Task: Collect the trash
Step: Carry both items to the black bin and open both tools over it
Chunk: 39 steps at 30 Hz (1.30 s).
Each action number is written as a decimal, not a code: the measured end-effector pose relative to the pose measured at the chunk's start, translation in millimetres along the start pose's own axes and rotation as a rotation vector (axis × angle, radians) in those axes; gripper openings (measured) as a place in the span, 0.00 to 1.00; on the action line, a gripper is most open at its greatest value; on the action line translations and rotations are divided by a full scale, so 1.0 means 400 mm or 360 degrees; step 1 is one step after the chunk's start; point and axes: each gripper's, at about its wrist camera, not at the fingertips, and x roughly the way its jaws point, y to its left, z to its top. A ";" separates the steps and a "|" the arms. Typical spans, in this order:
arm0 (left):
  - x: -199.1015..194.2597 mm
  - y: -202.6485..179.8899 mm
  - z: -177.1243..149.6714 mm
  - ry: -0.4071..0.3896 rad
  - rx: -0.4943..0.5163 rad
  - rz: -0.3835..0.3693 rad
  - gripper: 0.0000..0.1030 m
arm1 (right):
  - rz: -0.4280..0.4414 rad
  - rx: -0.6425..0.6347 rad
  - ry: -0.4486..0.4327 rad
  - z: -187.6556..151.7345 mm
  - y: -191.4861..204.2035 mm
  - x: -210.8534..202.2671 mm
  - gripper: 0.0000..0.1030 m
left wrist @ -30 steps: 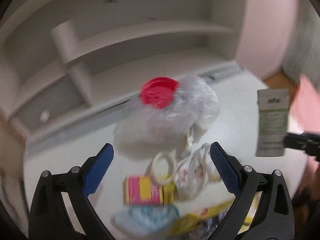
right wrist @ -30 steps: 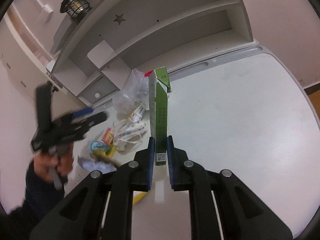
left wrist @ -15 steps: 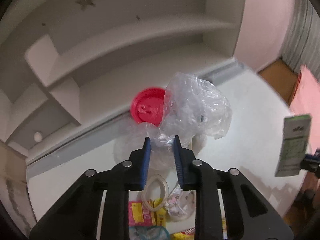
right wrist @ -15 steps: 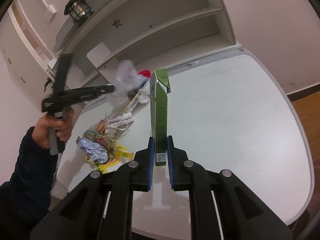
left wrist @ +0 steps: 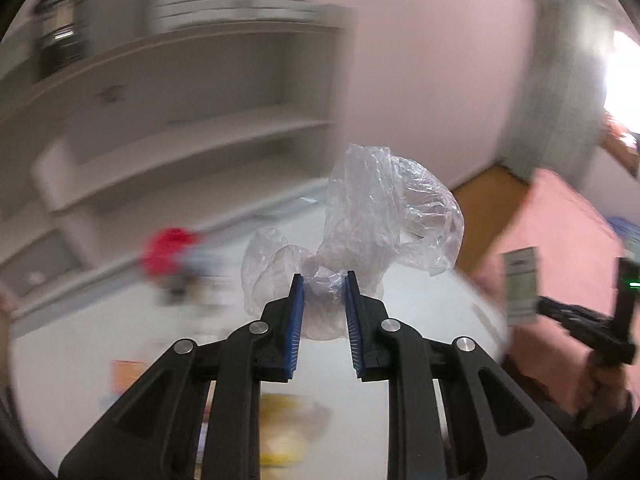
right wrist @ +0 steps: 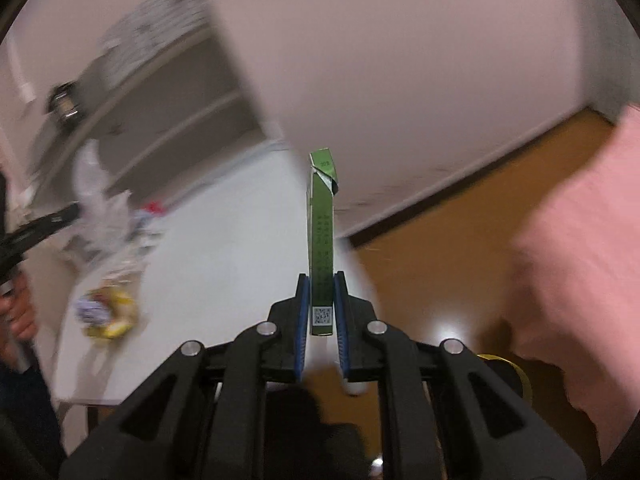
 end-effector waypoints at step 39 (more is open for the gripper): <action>0.755 -0.828 -0.476 0.0903 0.0467 -0.0800 0.35 | -0.0515 0.0788 0.0380 -0.282 -0.617 0.030 0.08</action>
